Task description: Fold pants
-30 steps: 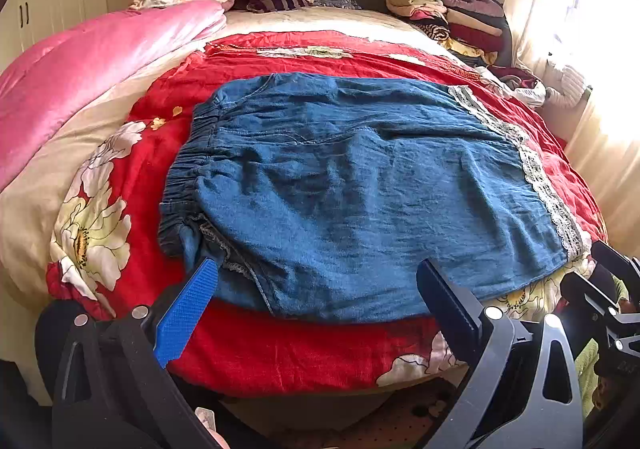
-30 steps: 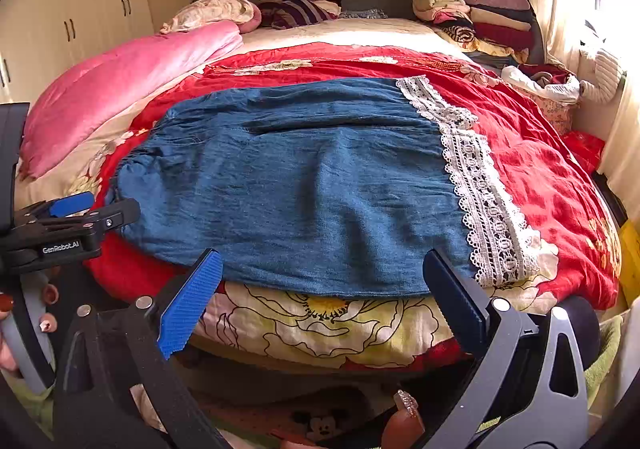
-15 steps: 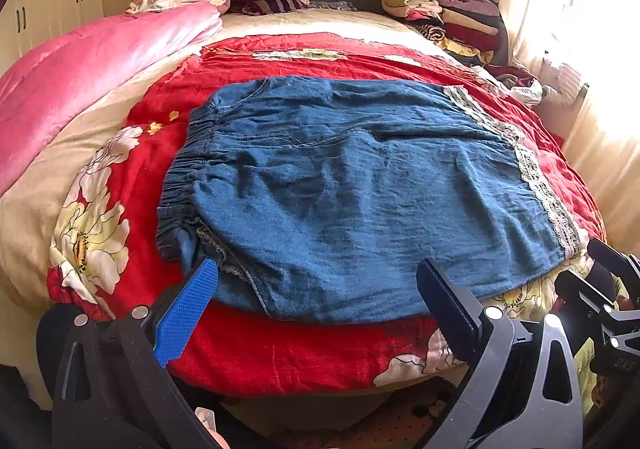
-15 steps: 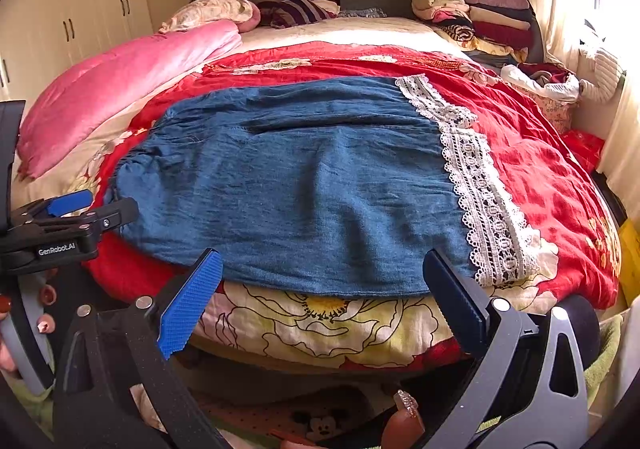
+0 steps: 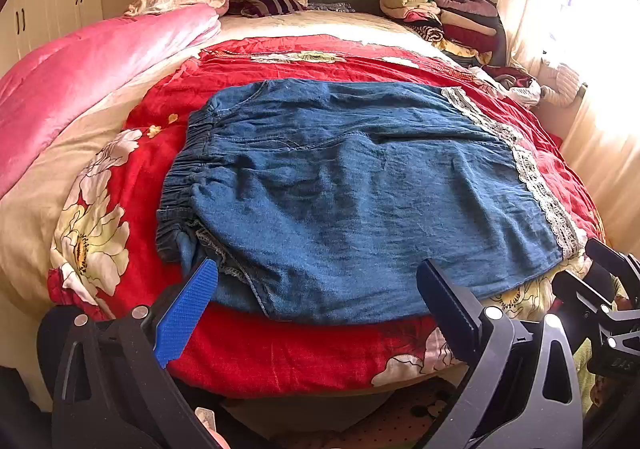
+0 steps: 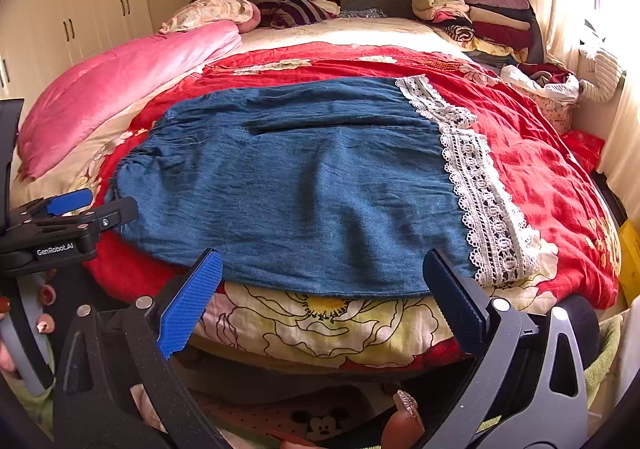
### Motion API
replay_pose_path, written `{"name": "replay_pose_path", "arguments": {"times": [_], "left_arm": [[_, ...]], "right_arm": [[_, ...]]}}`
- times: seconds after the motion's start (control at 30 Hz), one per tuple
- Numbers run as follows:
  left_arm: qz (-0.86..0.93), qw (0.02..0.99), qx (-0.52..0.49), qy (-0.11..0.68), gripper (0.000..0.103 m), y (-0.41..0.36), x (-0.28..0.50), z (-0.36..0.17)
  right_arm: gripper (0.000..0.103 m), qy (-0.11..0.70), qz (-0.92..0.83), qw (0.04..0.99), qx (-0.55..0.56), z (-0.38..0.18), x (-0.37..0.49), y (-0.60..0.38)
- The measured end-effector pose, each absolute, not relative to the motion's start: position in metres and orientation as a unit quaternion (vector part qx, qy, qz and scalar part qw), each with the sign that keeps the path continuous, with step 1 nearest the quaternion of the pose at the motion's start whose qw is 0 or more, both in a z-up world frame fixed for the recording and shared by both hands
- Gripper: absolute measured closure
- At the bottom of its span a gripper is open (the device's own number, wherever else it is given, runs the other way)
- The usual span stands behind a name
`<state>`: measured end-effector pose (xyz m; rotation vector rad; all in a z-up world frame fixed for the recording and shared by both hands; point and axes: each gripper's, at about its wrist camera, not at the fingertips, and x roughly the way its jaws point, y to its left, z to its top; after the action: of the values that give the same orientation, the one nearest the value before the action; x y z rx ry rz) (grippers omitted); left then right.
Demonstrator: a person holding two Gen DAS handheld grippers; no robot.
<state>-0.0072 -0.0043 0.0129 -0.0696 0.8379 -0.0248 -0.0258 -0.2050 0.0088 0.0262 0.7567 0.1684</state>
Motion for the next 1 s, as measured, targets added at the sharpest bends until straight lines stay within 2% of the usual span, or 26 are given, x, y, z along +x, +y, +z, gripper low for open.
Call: {"name": "replay_pose_path", "arguments": {"times": [1.0], "left_arm": [[-0.009,0.916,-0.041,0.4,0.004,0.002,0.003,0.015]], "right_arm": [[0.008,0.369,0.092,0.925,0.013,0.014,-0.014,-0.197]]}}
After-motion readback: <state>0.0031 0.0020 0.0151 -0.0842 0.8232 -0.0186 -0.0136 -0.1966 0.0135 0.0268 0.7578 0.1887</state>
